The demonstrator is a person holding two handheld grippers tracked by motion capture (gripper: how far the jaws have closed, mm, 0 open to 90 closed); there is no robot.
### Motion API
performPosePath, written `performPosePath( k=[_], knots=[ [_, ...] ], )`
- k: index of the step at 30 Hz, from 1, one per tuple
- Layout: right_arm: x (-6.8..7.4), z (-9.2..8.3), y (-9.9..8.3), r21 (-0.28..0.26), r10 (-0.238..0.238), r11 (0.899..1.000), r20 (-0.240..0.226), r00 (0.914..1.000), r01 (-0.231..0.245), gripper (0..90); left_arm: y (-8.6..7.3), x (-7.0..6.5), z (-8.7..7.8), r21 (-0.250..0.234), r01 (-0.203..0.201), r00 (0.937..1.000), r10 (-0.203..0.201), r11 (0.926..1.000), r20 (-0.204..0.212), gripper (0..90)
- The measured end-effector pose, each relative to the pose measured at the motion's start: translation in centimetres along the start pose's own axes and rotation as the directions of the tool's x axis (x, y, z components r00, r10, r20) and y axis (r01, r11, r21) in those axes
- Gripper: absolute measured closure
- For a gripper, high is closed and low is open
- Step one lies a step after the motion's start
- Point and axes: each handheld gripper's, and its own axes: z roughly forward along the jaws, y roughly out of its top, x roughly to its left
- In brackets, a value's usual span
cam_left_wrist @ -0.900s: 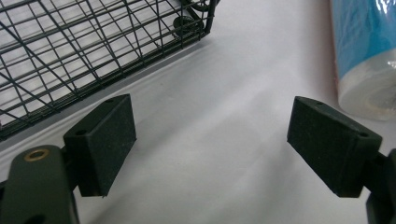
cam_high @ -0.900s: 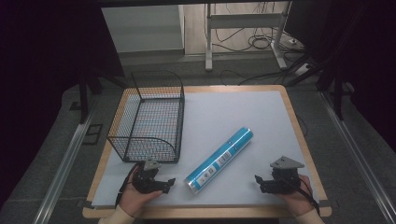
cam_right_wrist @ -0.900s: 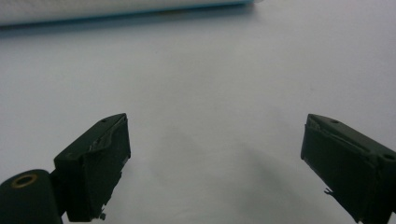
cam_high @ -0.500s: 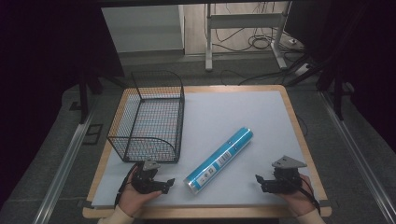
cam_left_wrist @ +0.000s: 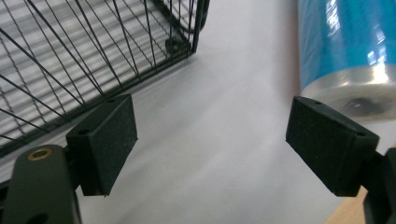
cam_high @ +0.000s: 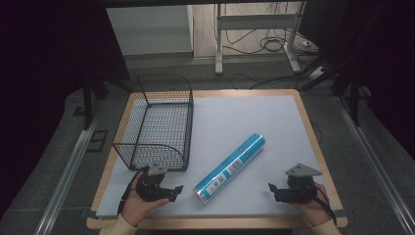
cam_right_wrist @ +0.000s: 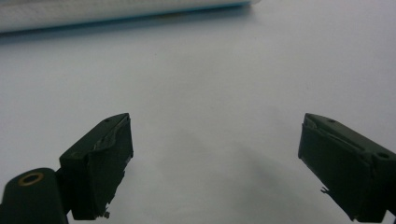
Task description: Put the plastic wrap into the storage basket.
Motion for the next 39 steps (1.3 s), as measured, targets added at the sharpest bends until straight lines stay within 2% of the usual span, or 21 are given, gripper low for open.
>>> performPosePath(
  k=[4,9,13,21,30,39],
  knots=[
    [0.0,0.0,-0.1,-0.007,-0.004,1.0,-0.007,1.0,0.004,10.8,0.8,-0.3,-0.6,0.0,0.006,0.9999,-0.006,1.0,0.013,16.8],
    [-0.2,0.0,-0.1,-0.008,-0.003,1.0,-0.006,1.0,0.003,10.9,2.0,-1.1,-1.4,0.003,-0.035,0.9992,0.035,0.9994,0.021,16.6],
    [-0.2,-0.1,-0.1,-0.008,-0.004,1.0,-0.003,1.0,0.004,11.1,2.6,-1.4,-1.8,0.0,-0.049,0.9983,0.049,0.9988,0.033,16.5],
    [0.0,0.0,-0.1,-0.005,-0.007,1.0,-0.003,1.0,0.007,11.2,3.3,-2.0,-2.0,0.006,-0.079,0.9964,0.078,0.9969,0.034,16.5],
    [-0.1,0.0,-0.1,-0.006,-0.005,1.0,-0.008,1.0,0.005,11.5,4.4,-2.7,-1.7,0.014,-0.095,0.9949,0.094,0.9954,0.036,16.5],
    [-0.2,0.0,-0.1,-0.009,-0.006,1.0,-0.006,1.0,0.006,11.4,5.5,-3.6,-1.1,0.018,-0.107,0.9929,0.106,0.9941,0.055,16.6]
  ],
)
